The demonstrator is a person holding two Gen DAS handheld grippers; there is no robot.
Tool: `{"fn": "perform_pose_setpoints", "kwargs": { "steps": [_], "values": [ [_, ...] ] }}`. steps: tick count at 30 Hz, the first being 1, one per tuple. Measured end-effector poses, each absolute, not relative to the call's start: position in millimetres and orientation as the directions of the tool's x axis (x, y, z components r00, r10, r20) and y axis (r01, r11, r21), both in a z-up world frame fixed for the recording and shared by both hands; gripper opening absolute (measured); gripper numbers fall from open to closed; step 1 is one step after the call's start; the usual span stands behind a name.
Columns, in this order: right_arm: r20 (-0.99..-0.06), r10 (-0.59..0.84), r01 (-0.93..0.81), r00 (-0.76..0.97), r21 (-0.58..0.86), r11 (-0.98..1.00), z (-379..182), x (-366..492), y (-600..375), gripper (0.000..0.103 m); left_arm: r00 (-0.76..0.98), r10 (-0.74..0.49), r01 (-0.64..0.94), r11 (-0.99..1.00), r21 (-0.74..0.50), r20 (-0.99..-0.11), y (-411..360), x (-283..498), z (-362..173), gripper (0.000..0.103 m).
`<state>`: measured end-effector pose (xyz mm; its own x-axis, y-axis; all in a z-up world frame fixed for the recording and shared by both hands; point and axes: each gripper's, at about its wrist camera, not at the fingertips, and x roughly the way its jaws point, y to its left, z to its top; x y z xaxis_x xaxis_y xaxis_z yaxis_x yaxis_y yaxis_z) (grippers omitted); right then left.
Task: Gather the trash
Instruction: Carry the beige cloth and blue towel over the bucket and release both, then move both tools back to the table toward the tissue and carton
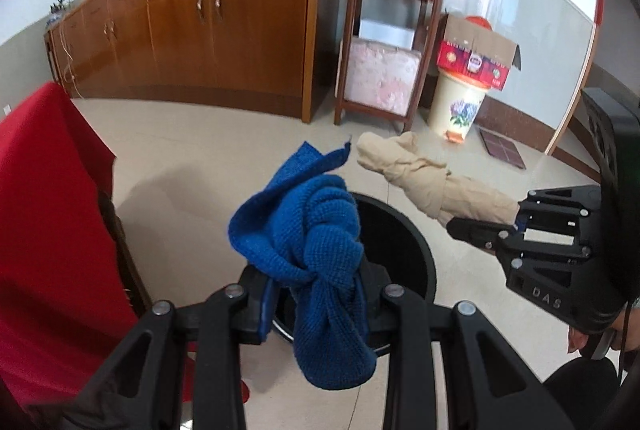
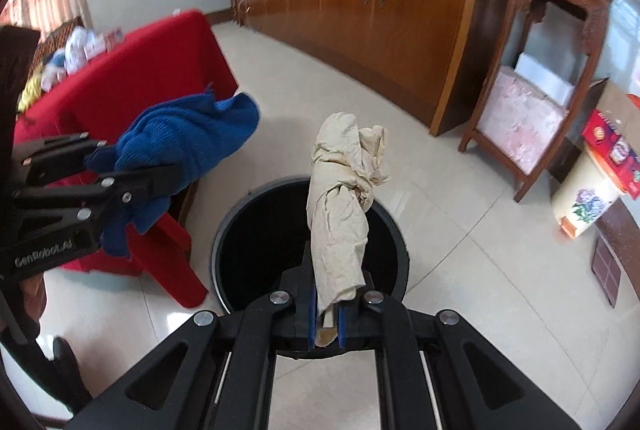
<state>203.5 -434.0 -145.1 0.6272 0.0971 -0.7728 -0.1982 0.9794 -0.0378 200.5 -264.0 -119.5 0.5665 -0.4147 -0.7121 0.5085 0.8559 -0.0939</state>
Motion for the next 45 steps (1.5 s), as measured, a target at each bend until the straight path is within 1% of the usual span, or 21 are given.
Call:
{"fn": "perform_pose_setpoints", "kwargs": {
  "steps": [2, 4, 5, 6, 7, 8, 9, 10, 12, 15, 26, 34, 37, 39, 42, 45],
  "values": [
    [-0.795, 0.112, -0.222, 0.596, -0.029, 0.975, -162, 212, -439, 0.008, 0.535, -0.426, 0.524, 0.845, -0.109, -0.729, -269, 206, -132, 0.036],
    [-0.820, 0.135, -0.248, 0.557, -0.009, 0.969, -182, 219, -443, 0.008, 0.490, -0.451, 0.534, 0.831, -0.152, -0.746, -273, 211, -148, 0.045],
    [-0.830, 0.150, -0.260, 0.537, 0.006, 0.966, -191, 222, -444, 0.008, 0.488, -0.448, 0.536, 0.831, -0.148, -0.749, -274, 213, -151, 0.053],
    [-0.840, 0.150, -0.272, 0.521, 0.003, 0.962, -202, 225, -444, 0.012, 0.498, -0.420, 0.522, 0.844, -0.124, -0.758, -275, 215, -156, 0.076],
    [-0.847, 0.134, -0.274, 0.514, -0.014, 0.962, -211, 228, -444, 0.034, 0.511, -0.399, 0.508, 0.855, -0.106, -0.761, -274, 216, -157, 0.089],
    [-0.854, 0.096, -0.252, 0.511, -0.042, 0.967, -221, 232, -445, 0.057, 0.529, -0.381, 0.496, 0.864, -0.087, -0.758, -270, 215, -157, 0.091],
    [-0.857, 0.071, -0.229, 0.510, -0.056, 0.972, -228, 235, -447, 0.101, 0.540, -0.363, 0.487, 0.871, -0.071, -0.759, -267, 215, -157, 0.093],
    [-0.855, 0.064, -0.213, 0.514, -0.056, 0.975, -232, 236, -450, 0.103, 0.550, -0.335, 0.470, 0.881, -0.048, -0.765, -263, 214, -157, 0.098],
    [-0.843, 0.060, -0.165, 0.534, -0.034, 0.986, -234, 238, -458, 0.103, 0.568, -0.293, 0.438, 0.899, -0.020, -0.769, -254, 213, -154, 0.099],
    [-0.835, 0.048, -0.121, 0.549, -0.023, 0.992, -229, 241, -462, 0.103, 0.592, -0.264, 0.422, 0.906, 0.014, -0.761, -247, 210, -145, 0.103],
    [-0.768, 0.011, -0.077, 0.641, -0.050, 0.996, -175, 233, -448, 0.103, 0.650, -0.265, 0.400, 0.916, 0.024, -0.713, -233, 203, -110, 0.103],
    [-0.717, 0.008, -0.063, 0.697, -0.051, 0.997, -126, 214, -420, 0.103, 0.688, -0.248, 0.359, 0.933, 0.023, -0.682, -203, 186, -81, 0.103],
    [-0.702, 0.010, -0.056, 0.712, -0.042, 0.998, -111, 208, -406, 0.103, 0.709, -0.221, 0.317, 0.948, 0.024, -0.670, -189, 181, -70, 0.103],
    [-0.696, 0.006, -0.042, 0.718, -0.034, 0.999, -101, 205, -397, 0.103, 0.737, -0.177, 0.267, 0.963, 0.041, -0.652, -175, 178, -62, 0.103],
    [-0.676, 0.023, -0.039, 0.737, -0.008, 0.999, -86, 198, -379, 0.103, 0.752, -0.168, 0.215, 0.977, -0.004, -0.638, -151, 175, -53, 0.103],
    [-0.663, 0.037, -0.049, 0.748, 0.000, 0.999, -75, 195, -360, 0.103, 0.767, -0.152, 0.174, 0.984, -0.025, -0.623, -130, 169, -47, 0.103]
  ]
}}
